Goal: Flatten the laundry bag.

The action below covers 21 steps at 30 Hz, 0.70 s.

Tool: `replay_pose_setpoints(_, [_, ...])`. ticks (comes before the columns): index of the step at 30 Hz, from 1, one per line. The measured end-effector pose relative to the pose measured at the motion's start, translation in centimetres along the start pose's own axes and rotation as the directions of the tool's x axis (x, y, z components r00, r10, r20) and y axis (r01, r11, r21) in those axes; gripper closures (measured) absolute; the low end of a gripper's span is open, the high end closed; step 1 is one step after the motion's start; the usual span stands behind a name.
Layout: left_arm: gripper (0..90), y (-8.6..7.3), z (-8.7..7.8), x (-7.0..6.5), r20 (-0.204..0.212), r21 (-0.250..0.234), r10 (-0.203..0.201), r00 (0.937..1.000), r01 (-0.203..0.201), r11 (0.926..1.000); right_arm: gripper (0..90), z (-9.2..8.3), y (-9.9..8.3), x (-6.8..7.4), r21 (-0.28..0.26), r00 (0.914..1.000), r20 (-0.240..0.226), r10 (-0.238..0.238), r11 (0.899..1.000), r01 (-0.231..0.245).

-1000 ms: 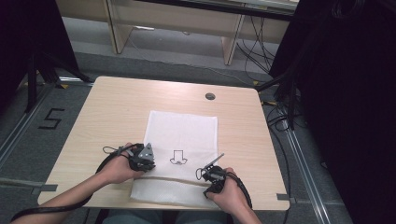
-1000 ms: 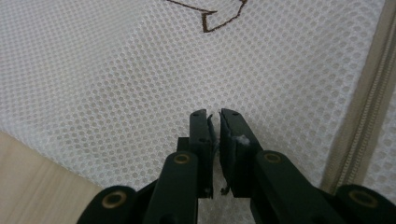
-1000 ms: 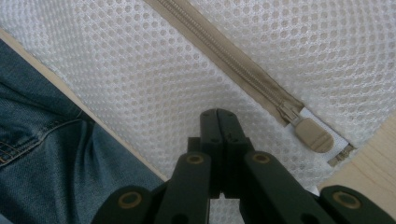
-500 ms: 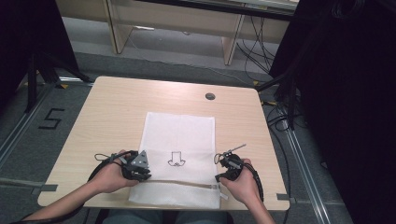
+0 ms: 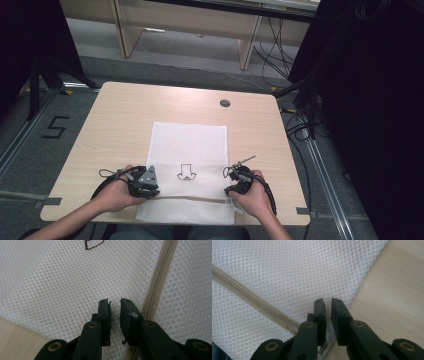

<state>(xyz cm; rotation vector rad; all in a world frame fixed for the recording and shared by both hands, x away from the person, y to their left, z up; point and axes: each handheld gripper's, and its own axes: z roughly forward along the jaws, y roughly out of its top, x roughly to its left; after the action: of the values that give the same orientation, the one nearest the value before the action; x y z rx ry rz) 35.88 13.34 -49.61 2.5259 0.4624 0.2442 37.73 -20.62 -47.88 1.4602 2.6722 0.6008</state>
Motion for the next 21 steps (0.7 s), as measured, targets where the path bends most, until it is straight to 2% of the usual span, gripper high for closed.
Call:
replay_pose_setpoints(1, [77.4, 0.0, 0.0, 0.0, 0.005, -0.004, -0.003, 1.0000, 0.003, 1.0000, 82.8, 0.0, 0.0, 0.1, 0.009, 0.9999, 0.005, 0.012, 1.000, -0.012])
replay_pose_setpoints(3, [76.9, 0.1, 0.0, 0.1, -0.012, 0.002, 0.008, 0.9999, -0.008, 1.0000, 83.1, 0.1, 0.1, 0.2, 0.008, 0.9998, 0.009, 0.016, 1.000, -0.016])
replay_pose_setpoints(4, [76.9, 0.1, 0.1, 0.1, -0.013, 0.005, 0.013, 0.9998, -0.013, 0.9999, 83.3, 0.2, 0.1, 0.1, -0.007, 1.0000, 0.003, -0.009, 1.000, 0.009])
replay_pose_setpoints(5, [76.8, 0.2, 0.0, 0.2, -0.015, 0.008, 0.028, 0.9995, -0.027, 0.9996, 83.4, 0.3, 0.2, 0.1, -0.010, 0.9999, 0.005, -0.010, 1.000, 0.010])
replay_pose_setpoints(9, [75.4, 0.1, 0.0, 0.3, -0.004, 0.002, -0.001, 1.0000, 0.001, 1.0000, 82.9, 0.2, 0.2, 0.1, -0.012, 0.9999, 0.005, 0.016, 1.000, -0.016])
replay_pose_setpoints(10, [74.5, 0.1, 0.0, 0.4, -0.008, -0.002, -0.002, 1.0000, 0.002, 1.0000, 81.5, 0.1, 0.2, 0.1, -0.041, 0.9999, 0.007, 0.013, 0.999, -0.013])
replay_pose_setpoints(12, [71.6, 0.1, -0.3, 0.6, -0.012, -0.008, -0.005, 0.9999, 0.005, 1.0000, 76.8, -0.7, 0.2, -0.2, -0.127, 0.9996, 0.023, 0.016, 0.992, -0.013])
replay_pose_setpoints(13, [70.1, 0.1, -0.4, 0.7, -0.010, -0.020, -0.015, 0.9998, 0.015, 0.9997, 76.1, -1.4, 0.2, -0.3, -0.158, 0.9987, 0.018, 0.047, 0.986, -0.043])
replay_pose_setpoints(14, [68.6, 0.1, -0.5, 0.9, -0.011, -0.030, -0.019, 0.9998, 0.018, 0.9994, 75.8, -1.9, 0.1, -0.7, -0.193, 0.9988, 0.029, 0.040, 0.981, -0.034])
replay_pose_setpoints(15, [67.2, 0.1, -0.5, 0.9, -0.006, -0.068, -0.050, 0.9987, 0.050, 0.9964, 75.0, -2.3, -0.1, -1.1, -0.214, 0.9985, 0.040, 0.038, 0.976, -0.028])
replay_pose_setpoints(16, [65.4, 0.1, -0.7, 1.2, 0.001, -0.060, -0.033, 0.9994, 0.033, 0.9976, 73.4, -2.5, -0.4, -1.4, -0.234, 0.9972, 0.042, 0.062, 0.971, -0.051])
replay_pose_setpoints(17, [62.8, 0.1, -0.4, 1.1, 0.003, -0.106, -0.068, 0.9977, 0.068, 0.9921, 72.6, -2.5, -0.7, -1.7, -0.257, 0.9957, 0.033, 0.087, 0.963, -0.076])
replay_pose_setpoints(18, [60.0, 0.1, -0.5, 1.3, -0.011, -0.113, -0.070, 0.9975, 0.068, 0.9913, 72.6, -2.6, -1.0, -2.1, -0.250, 0.9937, 0.033, 0.107, 0.964, -0.096])
replay_pose_setpoints(19, [58.3, 0.1, -0.4, 1.2, -0.013, -0.143, -0.071, 0.9974, 0.069, 0.9874, 72.3, -2.7, -1.4, -2.4, -0.246, 0.9921, 0.031, 0.121, 0.963, -0.110])
replay_pose_setpoints(20, [56.2, 0.2, -0.5, 1.4, -0.025, -0.148, -0.058, 0.9980, 0.054, 0.9875, 72.0, -2.7, -1.5, -2.6, -0.243, 0.9909, 0.033, 0.130, 0.963, -0.118])
replay_pose_setpoints(21, [54.2, 0.3, -0.5, 1.3, -0.035, -0.166, -0.080, 0.9962, 0.073, 0.9835, 71.7, -2.6, -1.7, -2.9, -0.254, 0.9910, 0.019, 0.132, 0.959, -0.123])
